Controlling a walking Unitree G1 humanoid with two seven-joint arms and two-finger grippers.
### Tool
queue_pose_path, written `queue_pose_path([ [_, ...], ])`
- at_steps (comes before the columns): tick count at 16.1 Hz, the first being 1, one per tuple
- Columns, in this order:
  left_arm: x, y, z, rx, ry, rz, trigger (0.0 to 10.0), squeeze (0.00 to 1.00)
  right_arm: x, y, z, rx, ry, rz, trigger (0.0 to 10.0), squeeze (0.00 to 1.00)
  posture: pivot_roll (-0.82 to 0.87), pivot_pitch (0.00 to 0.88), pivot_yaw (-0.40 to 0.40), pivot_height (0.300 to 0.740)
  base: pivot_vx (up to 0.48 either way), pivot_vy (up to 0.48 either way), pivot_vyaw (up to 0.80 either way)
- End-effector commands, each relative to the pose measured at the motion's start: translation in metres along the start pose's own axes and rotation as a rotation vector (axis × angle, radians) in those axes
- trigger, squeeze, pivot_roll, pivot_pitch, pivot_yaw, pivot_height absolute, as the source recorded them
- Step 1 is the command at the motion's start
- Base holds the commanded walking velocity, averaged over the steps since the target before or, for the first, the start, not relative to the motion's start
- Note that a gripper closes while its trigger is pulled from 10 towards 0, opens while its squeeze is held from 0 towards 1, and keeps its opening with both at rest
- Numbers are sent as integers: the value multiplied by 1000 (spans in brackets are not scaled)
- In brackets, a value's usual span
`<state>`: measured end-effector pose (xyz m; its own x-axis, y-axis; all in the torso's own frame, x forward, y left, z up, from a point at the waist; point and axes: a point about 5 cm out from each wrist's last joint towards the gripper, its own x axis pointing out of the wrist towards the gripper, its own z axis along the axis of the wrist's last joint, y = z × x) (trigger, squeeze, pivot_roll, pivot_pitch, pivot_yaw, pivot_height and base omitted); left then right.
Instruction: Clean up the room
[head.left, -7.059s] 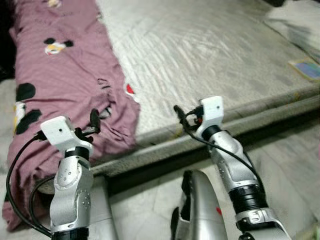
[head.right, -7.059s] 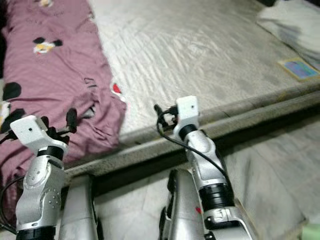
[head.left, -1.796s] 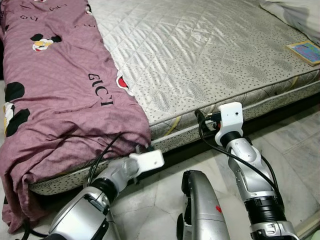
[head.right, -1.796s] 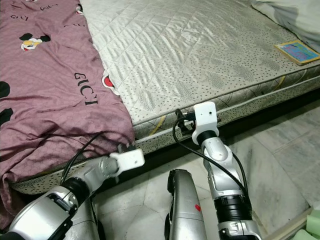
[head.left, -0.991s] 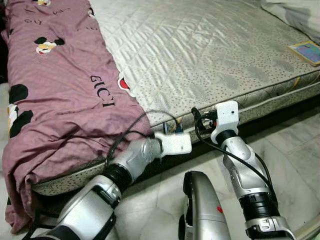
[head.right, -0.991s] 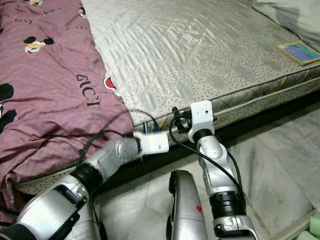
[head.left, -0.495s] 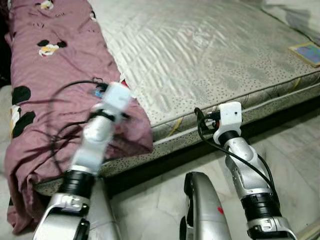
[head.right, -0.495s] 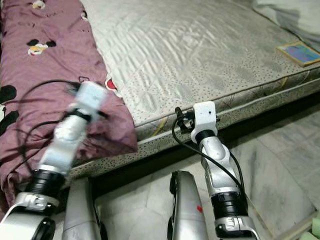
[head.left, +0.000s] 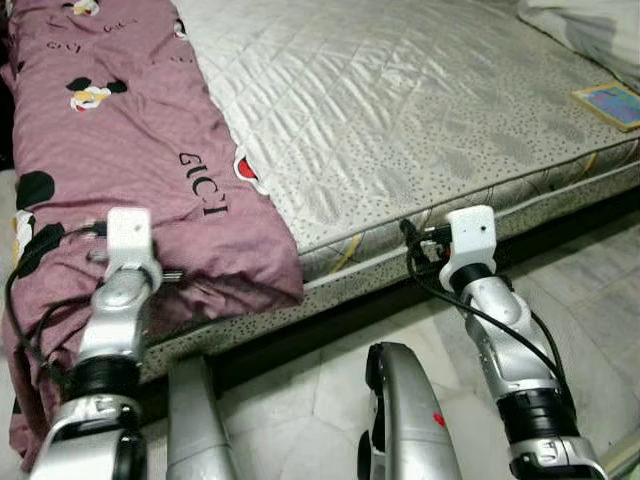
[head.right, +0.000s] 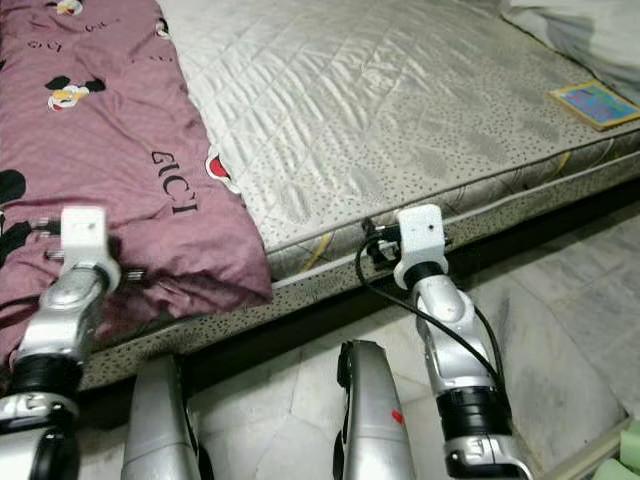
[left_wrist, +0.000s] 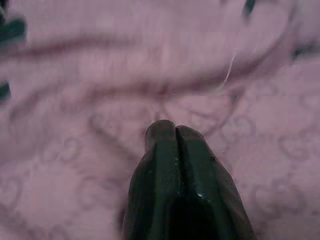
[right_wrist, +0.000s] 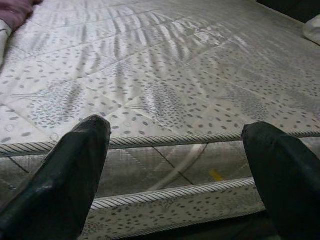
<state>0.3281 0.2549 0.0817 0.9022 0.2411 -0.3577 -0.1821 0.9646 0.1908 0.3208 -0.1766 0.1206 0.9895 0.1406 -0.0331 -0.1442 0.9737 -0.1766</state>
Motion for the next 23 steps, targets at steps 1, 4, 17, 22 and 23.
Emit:
queue_pose_path([
  [1,1,-1,-14,-4,82,-28,10000,0,-2,-4,-2,-2,11,-16,10000,0,-35,110,-48,499,0,0,0],
  [4,-2,-26,-37,40,227,-207,10000,0,-2,-5,-2,-5,11,-18,10000,0,-41,110,-46,499,0,0,0],
  [17,-32,-164,-25,318,0,-631,10000,1000,9,5,4,13,-15,-13,10000,0,-17,78,-30,499,0,0,0],
  [22,-33,-140,5,264,-242,-453,10000,1000,12,7,5,20,-24,-16,10000,0,-6,70,-27,499,0,0,0],
  [23,-35,-138,9,277,-265,-477,10000,1000,13,9,6,22,-28,-15,10000,0,-6,70,-27,499,0,0,0],
])
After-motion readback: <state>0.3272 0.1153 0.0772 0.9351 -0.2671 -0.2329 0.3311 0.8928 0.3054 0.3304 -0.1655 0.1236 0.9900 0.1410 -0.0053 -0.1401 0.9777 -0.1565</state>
